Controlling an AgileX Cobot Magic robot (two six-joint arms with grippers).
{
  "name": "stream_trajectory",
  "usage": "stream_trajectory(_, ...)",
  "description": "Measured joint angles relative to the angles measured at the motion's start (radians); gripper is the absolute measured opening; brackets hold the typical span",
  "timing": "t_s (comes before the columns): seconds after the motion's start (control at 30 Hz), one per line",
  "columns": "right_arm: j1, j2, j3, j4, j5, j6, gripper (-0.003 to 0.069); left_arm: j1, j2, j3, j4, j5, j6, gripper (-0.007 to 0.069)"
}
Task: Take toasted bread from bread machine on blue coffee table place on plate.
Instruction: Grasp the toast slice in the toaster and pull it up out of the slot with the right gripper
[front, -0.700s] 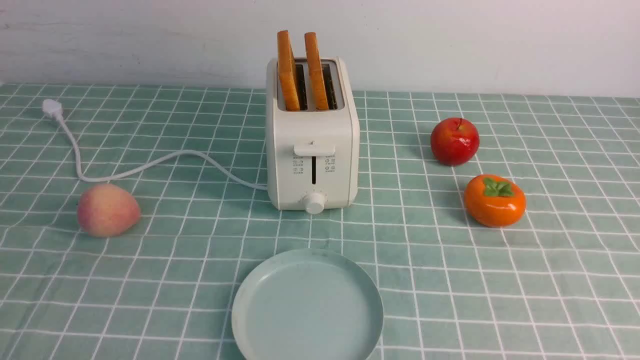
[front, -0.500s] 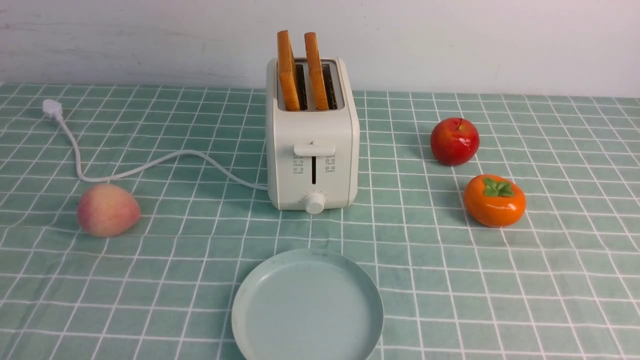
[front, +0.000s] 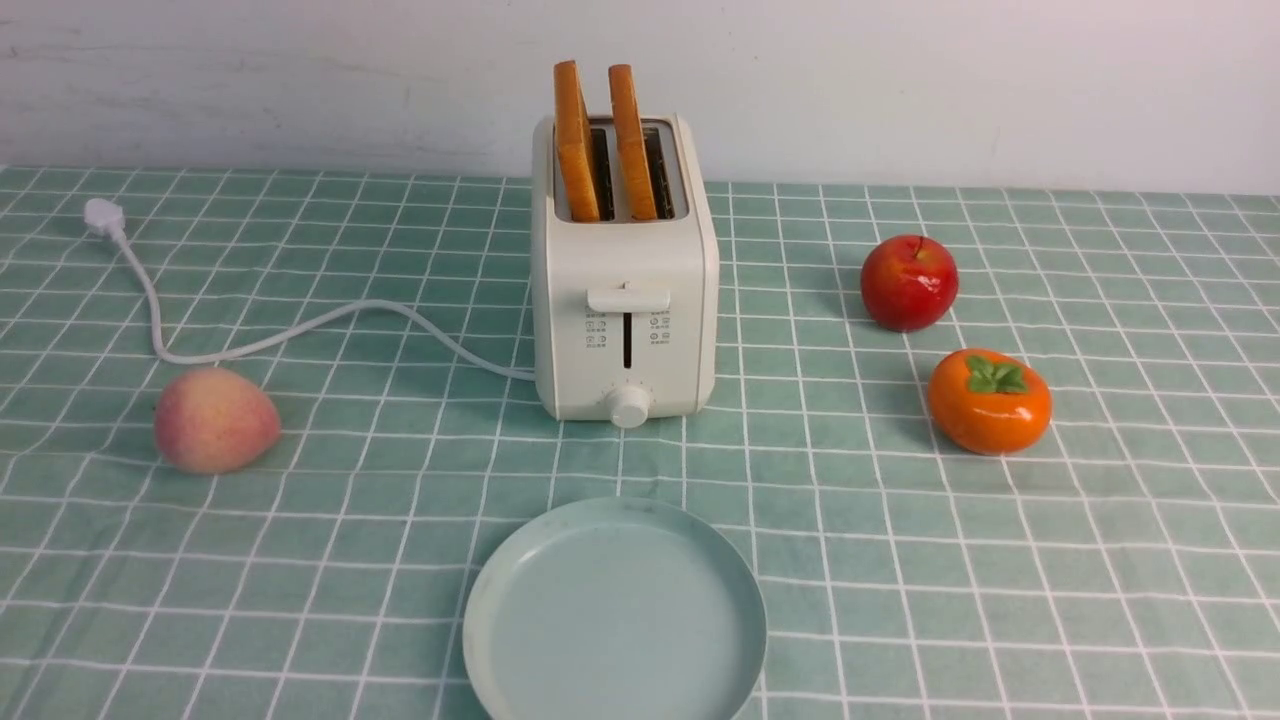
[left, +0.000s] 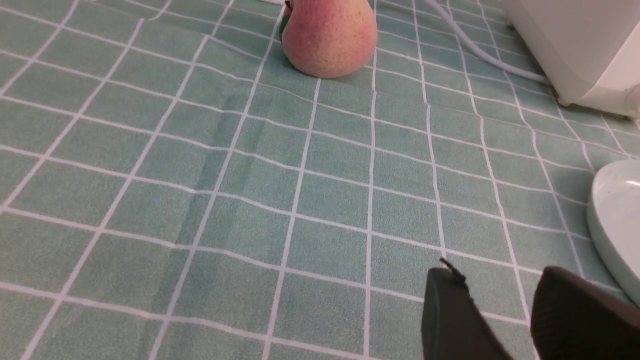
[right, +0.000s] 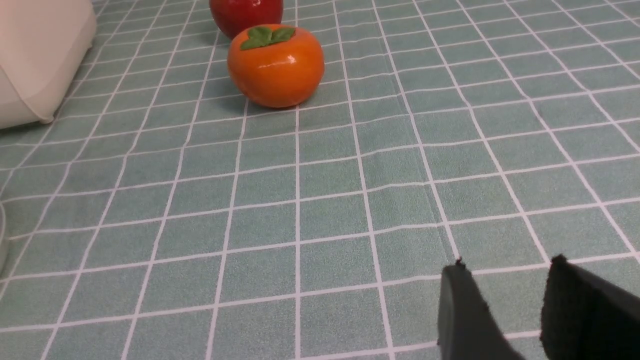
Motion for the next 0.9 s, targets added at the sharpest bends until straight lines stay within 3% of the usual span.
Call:
stream_trajectory(0.17, 0.0, 0.0, 0.0, 0.0, 0.0, 0.0, 0.024, 0.0, 0.0, 0.0, -0.104, -0.097, -0.001, 0.0238)
stream_trajectory(0.47, 0.0, 0.0, 0.0, 0.004, 0.0, 0.0, 0.024, 0.0, 0.0, 0.0, -0.551, -0.469, -0.026, 0.0238)
stream_trajectory(0.53, 0.0, 0.0, 0.0, 0.018, -0.006, 0.006, 0.024, 0.0, 0.0, 0.0, -0.592, -0.507, -0.026, 0.0238)
stream_trajectory(0.7, 0.0, 0.0, 0.008, 0.312, -0.143, 0.144, 0.024, 0.0, 0.0, 0.0, -0.783, -0.678, -0.027, 0.0206)
stream_trajectory(0.8, 0.0, 0.0, 0.008, 0.49, -0.22, 0.207, 0.024, 0.0, 0.0, 0.0, -0.801, -0.767, -0.027, 0.0111)
stream_trajectory(0.9, 0.0, 0.0, 0.008, 0.597, -0.255, 0.23, 0.024, 0.0, 0.0, -0.063, -0.737, -0.725, -0.024, -0.0015)
